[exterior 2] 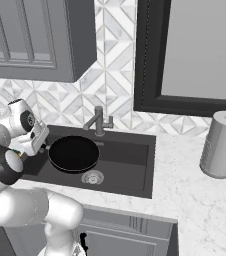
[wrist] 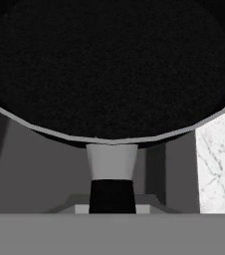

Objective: Pick the pan and sponge and place them into the sink. Then turn on the water.

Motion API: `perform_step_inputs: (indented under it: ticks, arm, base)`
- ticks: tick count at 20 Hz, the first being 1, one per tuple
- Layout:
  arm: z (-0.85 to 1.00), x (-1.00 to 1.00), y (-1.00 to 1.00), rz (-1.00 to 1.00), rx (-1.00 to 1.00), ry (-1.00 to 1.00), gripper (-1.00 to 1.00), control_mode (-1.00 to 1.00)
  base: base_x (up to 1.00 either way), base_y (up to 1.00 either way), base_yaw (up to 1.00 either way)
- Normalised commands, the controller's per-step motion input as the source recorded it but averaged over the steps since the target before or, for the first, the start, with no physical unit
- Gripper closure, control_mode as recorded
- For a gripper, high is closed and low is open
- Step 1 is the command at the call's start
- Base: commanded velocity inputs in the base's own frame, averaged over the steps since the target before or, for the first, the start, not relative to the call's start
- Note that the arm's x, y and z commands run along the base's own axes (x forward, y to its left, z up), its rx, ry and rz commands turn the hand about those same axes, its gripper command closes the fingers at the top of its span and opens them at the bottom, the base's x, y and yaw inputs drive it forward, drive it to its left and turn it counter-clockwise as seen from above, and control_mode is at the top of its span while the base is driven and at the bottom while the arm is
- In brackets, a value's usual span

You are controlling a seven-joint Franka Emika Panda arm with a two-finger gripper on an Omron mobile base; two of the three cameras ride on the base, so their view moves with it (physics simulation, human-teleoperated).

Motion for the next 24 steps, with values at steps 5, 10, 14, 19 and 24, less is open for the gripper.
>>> perform_step_inputs:
  ticks: [5,10,14,19,24]
  arm:
    - [-0.25,0.16,-0.22,-0.02,0.00,0.00,1.00,-1.00]
    - [-0.16,0.13,-0.18,0.00,0.00,0.00,1.00,-1.00]
    - [-0.19,0.11,-0.12,0.00,0.00,0.00,1.00,-1.00]
    - [-0.24,0.06,-0.12,0.00,0.00,0.00,1.00,-1.00]
    - [-0.21,0.13,-0.12,0.00,0.00,0.00,1.00,-1.00]
  base:
    - [0.00,0.00,0.00]
    - [0.00,0.00,0.00]
    - [0.00,0.00,0.00]
    - [0.00,0.00,0.00]
    - [0.00,0.00,0.00]
